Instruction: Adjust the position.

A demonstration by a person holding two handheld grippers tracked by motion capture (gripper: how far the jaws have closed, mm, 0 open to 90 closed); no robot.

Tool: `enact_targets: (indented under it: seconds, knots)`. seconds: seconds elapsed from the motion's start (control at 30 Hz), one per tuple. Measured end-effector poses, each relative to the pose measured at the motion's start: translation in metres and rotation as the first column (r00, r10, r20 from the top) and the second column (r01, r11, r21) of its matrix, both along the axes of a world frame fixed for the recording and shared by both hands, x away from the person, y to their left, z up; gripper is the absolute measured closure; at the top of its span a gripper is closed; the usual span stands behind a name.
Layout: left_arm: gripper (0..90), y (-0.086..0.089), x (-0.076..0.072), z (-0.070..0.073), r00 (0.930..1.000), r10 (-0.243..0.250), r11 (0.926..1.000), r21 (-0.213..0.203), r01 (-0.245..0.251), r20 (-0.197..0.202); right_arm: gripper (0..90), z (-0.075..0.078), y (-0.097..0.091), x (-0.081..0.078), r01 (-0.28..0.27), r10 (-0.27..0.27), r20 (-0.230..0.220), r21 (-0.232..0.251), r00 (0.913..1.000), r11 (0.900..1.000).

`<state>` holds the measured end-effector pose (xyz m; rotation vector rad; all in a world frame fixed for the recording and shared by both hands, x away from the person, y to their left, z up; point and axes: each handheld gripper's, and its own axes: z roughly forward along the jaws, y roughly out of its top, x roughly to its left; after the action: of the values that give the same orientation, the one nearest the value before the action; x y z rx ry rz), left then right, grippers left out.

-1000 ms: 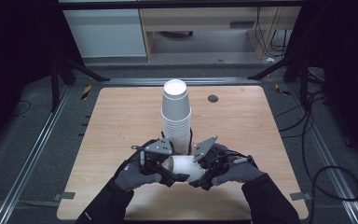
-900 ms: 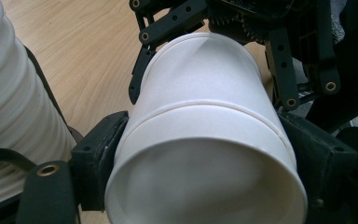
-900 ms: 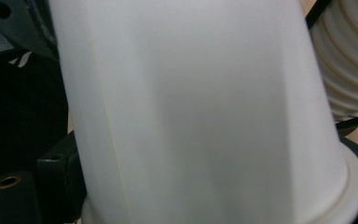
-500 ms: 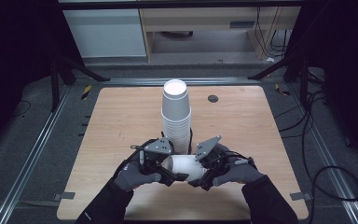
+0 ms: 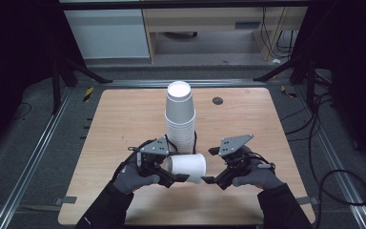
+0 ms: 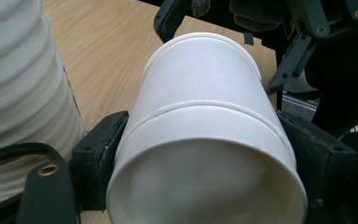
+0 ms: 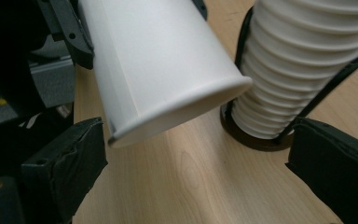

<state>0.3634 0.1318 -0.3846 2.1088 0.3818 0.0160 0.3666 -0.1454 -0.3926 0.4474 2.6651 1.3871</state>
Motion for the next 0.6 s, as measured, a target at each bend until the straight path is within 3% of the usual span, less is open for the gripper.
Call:
enact_targets:
  seconds: [0.17,0.3,0.6]
  knots:
    - [20.5,0.007,0.002,0.003,0.9999,0.012,0.9993,-0.036,-0.012,0.006,2.8,-0.001,-0.017,0.0,0.056,-0.055,-0.023,0.059,0.9982,0.9967]
    - [20.5,0.013,0.003,0.006,0.9998,0.02,0.9968,-0.077,-0.02,0.007,1.7,0.0,-0.022,0.0,0.04,-0.036,-0.041,0.097,0.9985,0.9945]
    - [20.4,0.016,0.005,0.005,0.9999,0.011,0.9902,-0.14,-0.01,0.006,2.1,-0.004,-0.024,-0.001,0.027,-0.018,-0.07,0.129,0.9974,0.9913]
